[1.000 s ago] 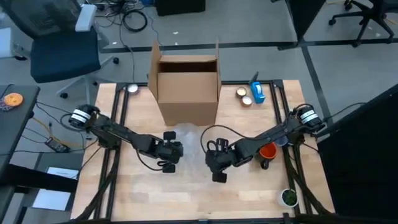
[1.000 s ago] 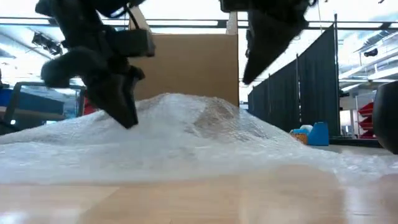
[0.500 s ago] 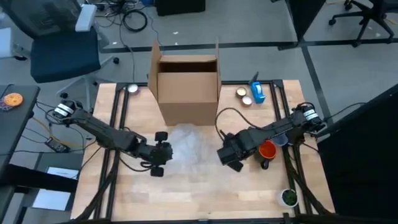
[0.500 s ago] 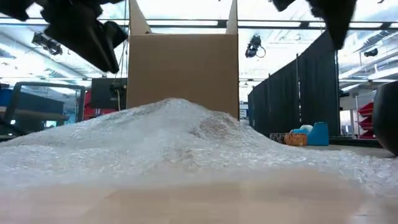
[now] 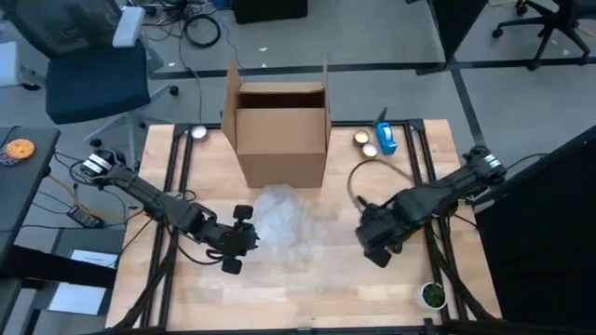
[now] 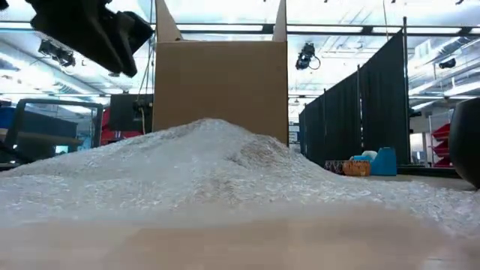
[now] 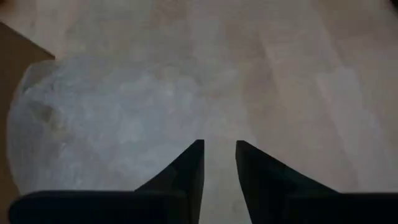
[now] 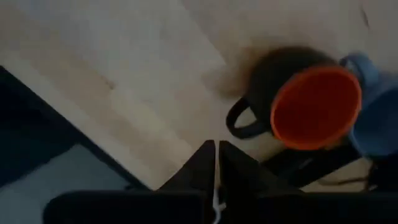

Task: Wrap mug
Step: Wrap the orange mug with bubble wrap

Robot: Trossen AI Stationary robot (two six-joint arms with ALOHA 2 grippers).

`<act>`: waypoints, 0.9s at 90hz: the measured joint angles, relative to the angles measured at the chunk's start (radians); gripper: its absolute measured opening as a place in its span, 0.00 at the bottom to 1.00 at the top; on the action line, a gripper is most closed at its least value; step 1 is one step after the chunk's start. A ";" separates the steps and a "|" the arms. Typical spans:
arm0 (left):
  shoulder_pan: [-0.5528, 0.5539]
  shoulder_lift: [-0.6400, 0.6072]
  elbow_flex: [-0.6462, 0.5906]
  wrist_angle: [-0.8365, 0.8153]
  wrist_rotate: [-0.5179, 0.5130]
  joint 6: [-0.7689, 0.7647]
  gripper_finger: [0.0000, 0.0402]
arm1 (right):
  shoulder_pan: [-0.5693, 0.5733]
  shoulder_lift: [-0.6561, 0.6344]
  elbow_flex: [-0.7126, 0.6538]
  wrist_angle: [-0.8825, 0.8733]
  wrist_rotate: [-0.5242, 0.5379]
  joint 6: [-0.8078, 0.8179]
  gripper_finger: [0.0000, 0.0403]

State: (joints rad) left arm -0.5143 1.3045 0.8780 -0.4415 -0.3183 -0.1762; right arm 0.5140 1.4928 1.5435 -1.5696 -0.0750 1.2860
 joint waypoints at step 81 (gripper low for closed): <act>-0.004 0.316 0.000 0.317 0.043 -0.064 0.19 | -0.070 0.025 -0.319 0.111 -0.016 0.077 0.34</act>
State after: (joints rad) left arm -0.5182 1.6202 0.8780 -0.1249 -0.2750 -0.2402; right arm 0.4438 1.5177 1.2243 -1.4587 -0.0910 1.3626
